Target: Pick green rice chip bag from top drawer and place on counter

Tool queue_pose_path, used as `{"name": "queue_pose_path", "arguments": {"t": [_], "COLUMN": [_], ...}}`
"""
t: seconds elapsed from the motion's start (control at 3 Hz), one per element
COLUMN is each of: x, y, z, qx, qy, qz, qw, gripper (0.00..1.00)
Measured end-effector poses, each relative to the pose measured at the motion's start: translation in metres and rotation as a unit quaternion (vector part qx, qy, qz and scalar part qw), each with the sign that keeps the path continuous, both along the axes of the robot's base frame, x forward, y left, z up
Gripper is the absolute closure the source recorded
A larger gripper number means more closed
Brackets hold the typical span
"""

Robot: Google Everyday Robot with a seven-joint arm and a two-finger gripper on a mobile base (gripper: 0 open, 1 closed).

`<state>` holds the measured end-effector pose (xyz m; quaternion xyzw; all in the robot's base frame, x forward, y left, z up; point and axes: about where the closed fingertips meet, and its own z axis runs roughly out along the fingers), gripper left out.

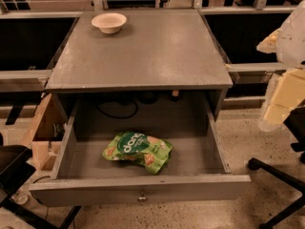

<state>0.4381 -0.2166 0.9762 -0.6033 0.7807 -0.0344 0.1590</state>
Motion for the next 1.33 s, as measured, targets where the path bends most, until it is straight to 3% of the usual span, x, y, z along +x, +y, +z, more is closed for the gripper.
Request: {"name": "queue_pose_path", "arguments": {"t": [0.67, 1.0, 1.33], "x": [0.005, 0.025, 0.058], "y": [0.009, 0.029, 0.063], "z": [-0.009, -0.05, -0.118], "qx": [0.01, 0.026, 0.014], "qy": [0.005, 0.023, 0.059], "qz": [0.012, 0.021, 0.018], "qw": [0.9999, 0.9992, 0.998], "gripper": [0.0, 0.0, 0.0]}}
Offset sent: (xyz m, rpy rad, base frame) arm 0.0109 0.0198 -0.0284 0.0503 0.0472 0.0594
